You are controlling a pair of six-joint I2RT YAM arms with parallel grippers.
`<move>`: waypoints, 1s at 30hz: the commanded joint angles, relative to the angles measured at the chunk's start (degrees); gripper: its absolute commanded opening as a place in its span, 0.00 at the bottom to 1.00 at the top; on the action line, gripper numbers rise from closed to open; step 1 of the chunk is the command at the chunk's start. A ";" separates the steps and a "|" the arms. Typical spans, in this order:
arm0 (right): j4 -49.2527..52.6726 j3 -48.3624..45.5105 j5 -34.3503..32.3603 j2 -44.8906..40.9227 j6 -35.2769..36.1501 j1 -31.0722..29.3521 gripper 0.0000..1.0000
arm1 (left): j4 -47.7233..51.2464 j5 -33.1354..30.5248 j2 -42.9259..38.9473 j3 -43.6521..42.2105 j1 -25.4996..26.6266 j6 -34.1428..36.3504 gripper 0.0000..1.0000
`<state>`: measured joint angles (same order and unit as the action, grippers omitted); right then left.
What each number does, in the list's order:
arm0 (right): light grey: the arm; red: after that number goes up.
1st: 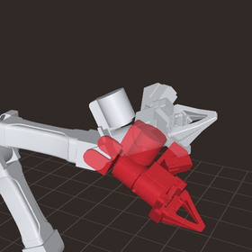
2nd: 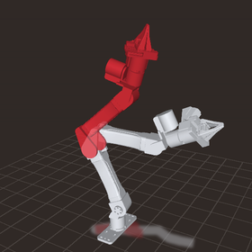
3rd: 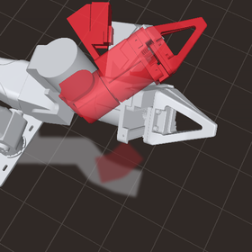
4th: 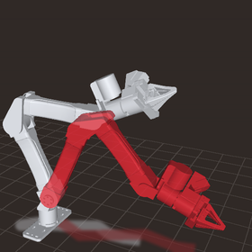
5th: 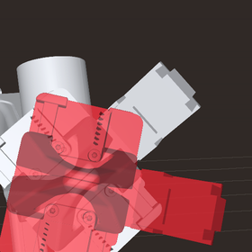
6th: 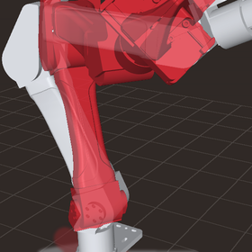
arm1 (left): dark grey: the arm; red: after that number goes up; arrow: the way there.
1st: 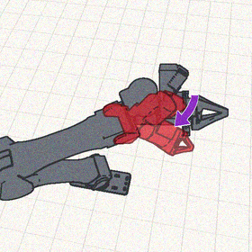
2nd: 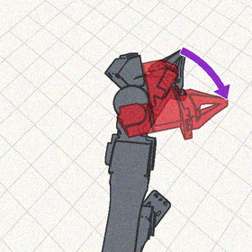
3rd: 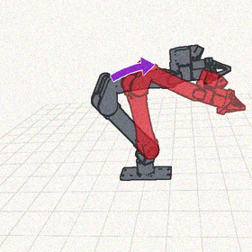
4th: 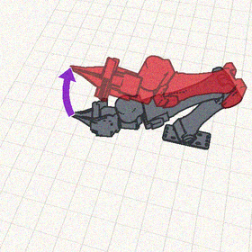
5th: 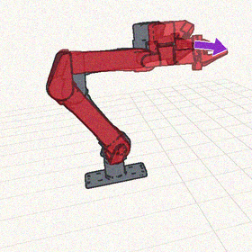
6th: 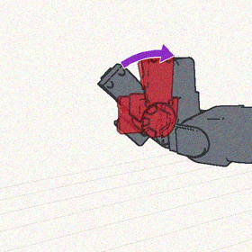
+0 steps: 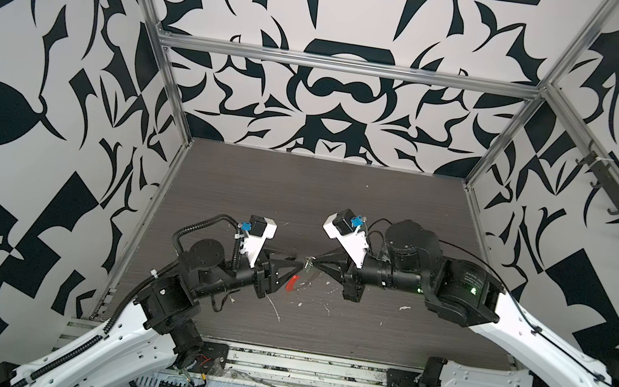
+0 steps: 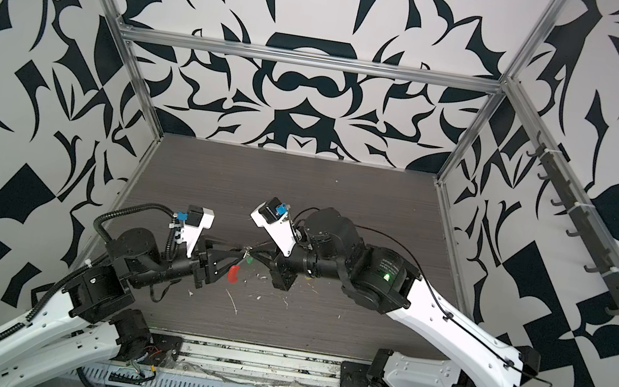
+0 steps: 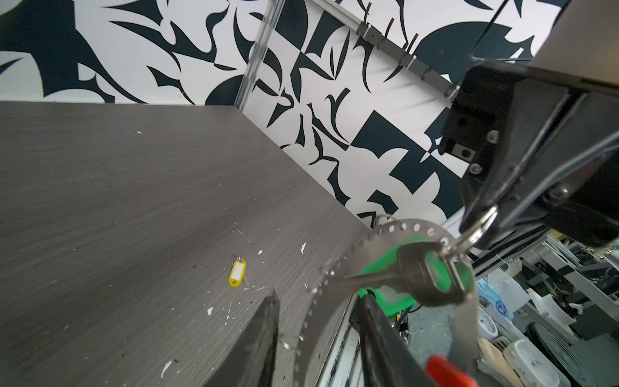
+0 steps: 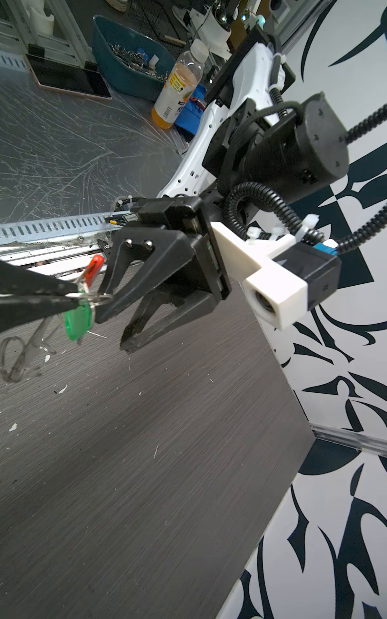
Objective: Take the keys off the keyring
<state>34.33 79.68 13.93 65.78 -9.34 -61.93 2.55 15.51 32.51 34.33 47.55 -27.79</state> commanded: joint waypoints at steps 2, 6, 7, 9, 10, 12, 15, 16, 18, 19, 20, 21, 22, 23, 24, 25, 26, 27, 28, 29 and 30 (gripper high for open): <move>-4.16 -0.79 0.96 -1.37 -0.98 0.76 0.00 | 0.11 3.39 -2.25 1.62 0.89 0.83 0.43; -5.23 -1.35 2.30 -1.01 -1.56 1.36 0.00 | -1.20 3.20 -2.49 1.68 1.66 0.63 0.43; -5.39 -1.37 2.54 -0.78 -1.69 1.45 0.00 | -1.67 3.44 -1.89 1.81 1.82 0.72 0.43; -5.83 -1.37 2.97 -0.35 -1.95 1.55 0.00 | -2.31 3.39 -0.37 2.45 2.32 1.19 0.43; -6.10 -1.50 3.19 -0.22 -2.05 1.55 0.00 | -2.58 3.31 0.26 2.69 2.65 1.47 0.43; -6.52 -1.71 3.38 -0.09 -2.41 1.55 0.00 | -3.11 2.74 1.39 3.21 3.47 2.23 0.43; -7.37 -2.28 3.84 -0.04 -2.91 1.59 0.00 | -3.25 0.92 2.20 4.02 4.89 3.58 0.43; -7.67 -2.46 4.14 0.03 -3.09 1.55 0.00 | -3.25 0.32 2.43 4.17 5.21 4.00 0.42; -7.91 -2.56 4.98 0.22 -3.22 1.59 0.00 | -2.79 -1.58 2.85 4.60 5.53 4.73 0.40; -8.16 -2.76 5.26 0.29 -3.31 1.55 0.00 | -2.73 -2.06 2.98 4.73 5.54 4.92 0.39; -8.16 -2.86 5.31 0.27 -3.32 1.55 0.00 | -2.64 -2.87 2.93 4.82 5.53 4.93 0.36; -8.28 -3.02 5.36 0.25 -3.31 1.55 0.00 | -2.63 -3.27 2.79 4.84 5.54 5.00 0.34; -8.30 -3.05 5.32 0.18 -3.39 1.55 0.00 | -2.58 -3.38 2.65 4.86 5.54 5.03 0.32; -8.36 -3.26 5.36 0.12 -3.37 1.55 0.00 | -2.49 -3.90 2.30 4.74 5.54 5.03 0.30; -8.36 -3.35 5.35 0.05 -3.47 1.52 0.00 | -2.29 -4.32 2.00 4.69 5.53 5.15 0.28; -8.42 -3.39 5.39 -0.03 -3.49 1.57 0.00 | -2.13 -4.42 1.64 4.63 5.54 5.27 0.25; -8.41 -3.47 5.32 -0.12 -3.57 1.61 0.00 | -2.03 -4.43 1.31 4.59 5.54 5.29 0.23; -8.56 -3.56 5.21 -0.23 -3.54 1.64 0.00 | -1.86 -4.42 1.11 4.50 5.54 5.29 0.20; -8.56 -3.57 5.10 -0.23 -3.53 1.64 0.00 | -1.76 -4.40 1.06 4.53 5.58 5.29 0.17; -8.63 -3.63 4.97 -0.30 -3.51 1.64 0.00 | -1.67 -4.40 0.95 4.52 5.61 5.20 0.14; -8.66 -3.65 4.95 -0.37 -3.53 1.68 0.00 | -1.54 -4.42 0.90 4.52 5.62 5.14 0.11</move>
<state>28.67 76.25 18.24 66.46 -12.25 -60.36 1.52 12.14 34.15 37.28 52.97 -22.96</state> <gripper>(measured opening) 0.042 0.121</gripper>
